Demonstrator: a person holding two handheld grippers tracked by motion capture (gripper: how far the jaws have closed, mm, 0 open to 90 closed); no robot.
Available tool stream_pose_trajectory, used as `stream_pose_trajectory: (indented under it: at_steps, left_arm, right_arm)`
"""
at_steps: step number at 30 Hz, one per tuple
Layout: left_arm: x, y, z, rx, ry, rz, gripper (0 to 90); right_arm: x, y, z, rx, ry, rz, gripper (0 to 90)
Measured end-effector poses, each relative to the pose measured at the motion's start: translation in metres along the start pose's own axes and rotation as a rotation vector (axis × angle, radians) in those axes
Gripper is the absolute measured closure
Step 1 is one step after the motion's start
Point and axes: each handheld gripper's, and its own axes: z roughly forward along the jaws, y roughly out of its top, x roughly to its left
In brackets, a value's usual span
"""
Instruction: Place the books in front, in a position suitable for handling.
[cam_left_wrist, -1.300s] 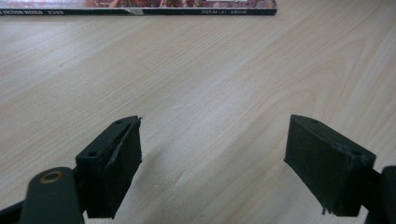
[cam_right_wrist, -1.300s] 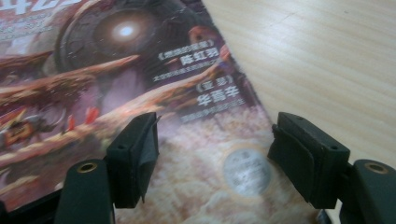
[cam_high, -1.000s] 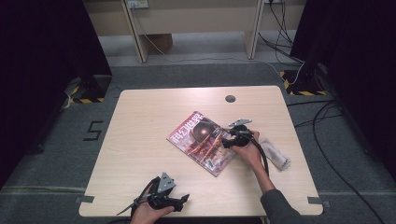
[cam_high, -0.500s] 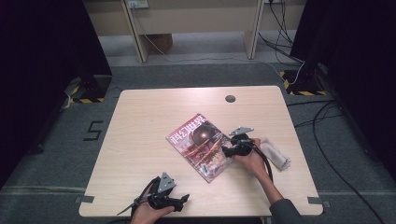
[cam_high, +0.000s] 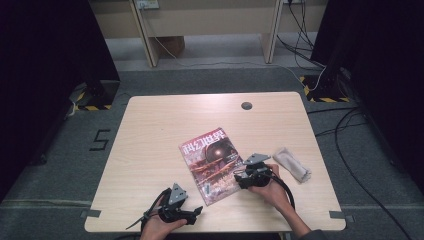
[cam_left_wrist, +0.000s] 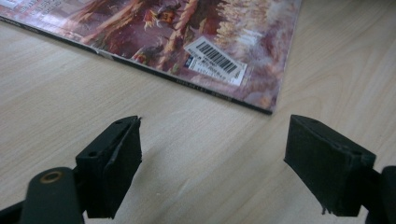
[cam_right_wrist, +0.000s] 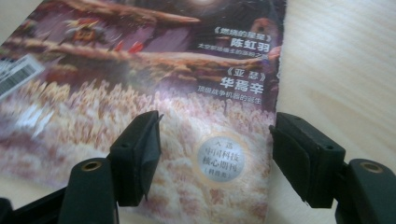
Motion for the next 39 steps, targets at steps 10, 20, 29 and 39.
stream_pose_trajectory:
  at_steps: [10, 20, 29, 39]
  left_arm:
    - [0.005, 0.007, 0.010, -0.022, 0.008, -0.048, 18.3]
    - [0.017, 0.017, 0.024, -0.053, 0.028, -0.109, 18.9]
    - [0.015, 0.021, 0.036, -0.033, 0.030, -0.111, 18.2]
    - [0.014, 0.026, 0.040, -0.011, 0.029, -0.093, 16.1]
  right_arm:
    - [0.025, -0.012, -0.012, 0.012, 0.047, -0.052, 31.8]
    - [0.019, -0.008, -0.011, -0.018, 0.064, 0.028, 32.9]
    - [0.018, -0.007, -0.002, -0.010, 0.050, 0.024, 32.6]
    - [0.022, -0.010, -0.006, -0.001, 0.043, 0.034, 32.0]
